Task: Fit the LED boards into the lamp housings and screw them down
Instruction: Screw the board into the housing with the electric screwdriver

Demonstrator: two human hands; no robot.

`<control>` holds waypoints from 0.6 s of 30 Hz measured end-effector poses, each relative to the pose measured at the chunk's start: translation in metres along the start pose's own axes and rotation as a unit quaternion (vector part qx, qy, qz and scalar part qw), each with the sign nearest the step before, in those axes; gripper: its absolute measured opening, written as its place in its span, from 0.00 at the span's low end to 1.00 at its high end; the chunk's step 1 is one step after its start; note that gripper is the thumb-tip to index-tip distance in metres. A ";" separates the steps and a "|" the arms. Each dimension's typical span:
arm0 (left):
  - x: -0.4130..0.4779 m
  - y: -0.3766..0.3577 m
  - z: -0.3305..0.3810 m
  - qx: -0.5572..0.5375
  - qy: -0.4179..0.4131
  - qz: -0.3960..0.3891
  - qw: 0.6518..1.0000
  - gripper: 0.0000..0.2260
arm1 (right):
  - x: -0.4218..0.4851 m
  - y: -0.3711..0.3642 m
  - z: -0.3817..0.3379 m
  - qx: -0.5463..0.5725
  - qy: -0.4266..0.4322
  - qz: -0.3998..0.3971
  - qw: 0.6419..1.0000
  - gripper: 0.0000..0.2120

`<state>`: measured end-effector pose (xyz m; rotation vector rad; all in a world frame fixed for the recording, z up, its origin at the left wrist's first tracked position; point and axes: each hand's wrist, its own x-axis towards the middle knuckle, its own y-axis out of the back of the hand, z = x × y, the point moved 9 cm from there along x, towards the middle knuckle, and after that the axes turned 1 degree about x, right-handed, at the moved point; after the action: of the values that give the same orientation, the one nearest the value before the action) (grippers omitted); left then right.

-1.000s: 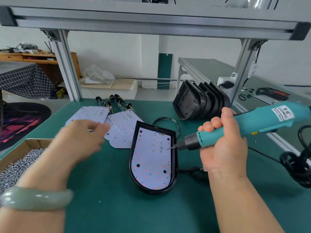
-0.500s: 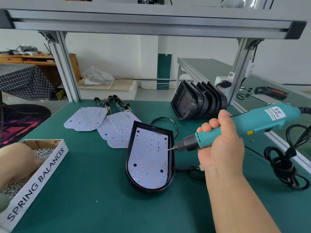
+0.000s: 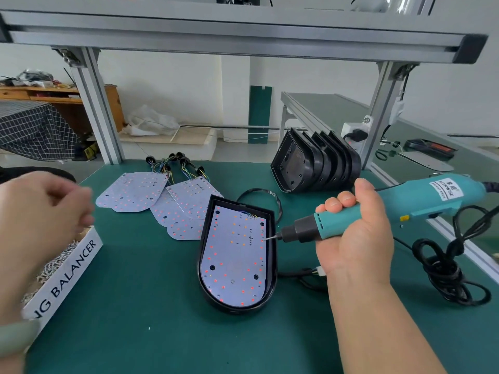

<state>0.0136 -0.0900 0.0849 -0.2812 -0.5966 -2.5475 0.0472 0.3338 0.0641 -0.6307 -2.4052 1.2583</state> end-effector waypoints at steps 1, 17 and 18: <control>-0.013 -0.012 0.018 -0.015 -0.015 -0.001 1.000 0.05 | 0.000 0.000 0.001 0.006 -0.007 0.001 1.000 0.09; -0.123 -0.157 0.068 -0.341 0.127 -0.260 0.894 0.05 | -0.006 -0.002 -0.005 0.085 -0.019 0.025 0.996 0.09; -0.123 -0.156 0.068 -0.330 0.121 -0.257 0.900 0.08 | -0.006 -0.002 -0.004 0.090 -0.022 0.025 0.995 0.09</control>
<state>0.0435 0.1153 0.0512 -0.0216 0.3674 -3.1620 0.0537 0.3322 0.0679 -0.6191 -2.2897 1.5028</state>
